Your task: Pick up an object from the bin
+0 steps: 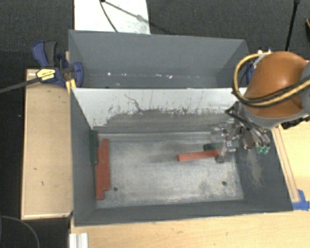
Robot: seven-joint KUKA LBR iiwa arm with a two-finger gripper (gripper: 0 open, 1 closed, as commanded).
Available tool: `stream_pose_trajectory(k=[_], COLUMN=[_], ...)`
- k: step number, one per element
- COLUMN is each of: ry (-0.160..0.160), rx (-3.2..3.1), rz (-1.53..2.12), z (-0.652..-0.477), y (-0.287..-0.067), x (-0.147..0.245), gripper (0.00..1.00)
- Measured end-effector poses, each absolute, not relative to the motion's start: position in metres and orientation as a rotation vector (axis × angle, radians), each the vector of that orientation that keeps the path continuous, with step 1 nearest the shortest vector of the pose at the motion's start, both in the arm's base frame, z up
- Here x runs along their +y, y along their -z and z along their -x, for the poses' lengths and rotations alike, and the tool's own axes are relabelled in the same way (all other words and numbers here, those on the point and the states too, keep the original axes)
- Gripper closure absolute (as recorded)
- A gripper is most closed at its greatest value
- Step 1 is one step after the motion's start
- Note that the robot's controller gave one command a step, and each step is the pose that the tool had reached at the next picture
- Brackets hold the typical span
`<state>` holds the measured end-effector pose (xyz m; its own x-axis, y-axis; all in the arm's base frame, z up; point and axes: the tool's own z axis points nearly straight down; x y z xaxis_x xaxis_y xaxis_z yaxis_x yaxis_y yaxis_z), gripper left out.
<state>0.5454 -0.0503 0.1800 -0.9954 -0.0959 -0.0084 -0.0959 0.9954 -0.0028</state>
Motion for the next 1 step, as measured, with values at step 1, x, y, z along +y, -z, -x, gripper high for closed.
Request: stream_pose_trajectory(k=[1], ry=[0.000], rx=[3.127], rz=[0.192], z=[-0.5328], y=[-0.2443], x=[-0.0238], gripper=[1.00])
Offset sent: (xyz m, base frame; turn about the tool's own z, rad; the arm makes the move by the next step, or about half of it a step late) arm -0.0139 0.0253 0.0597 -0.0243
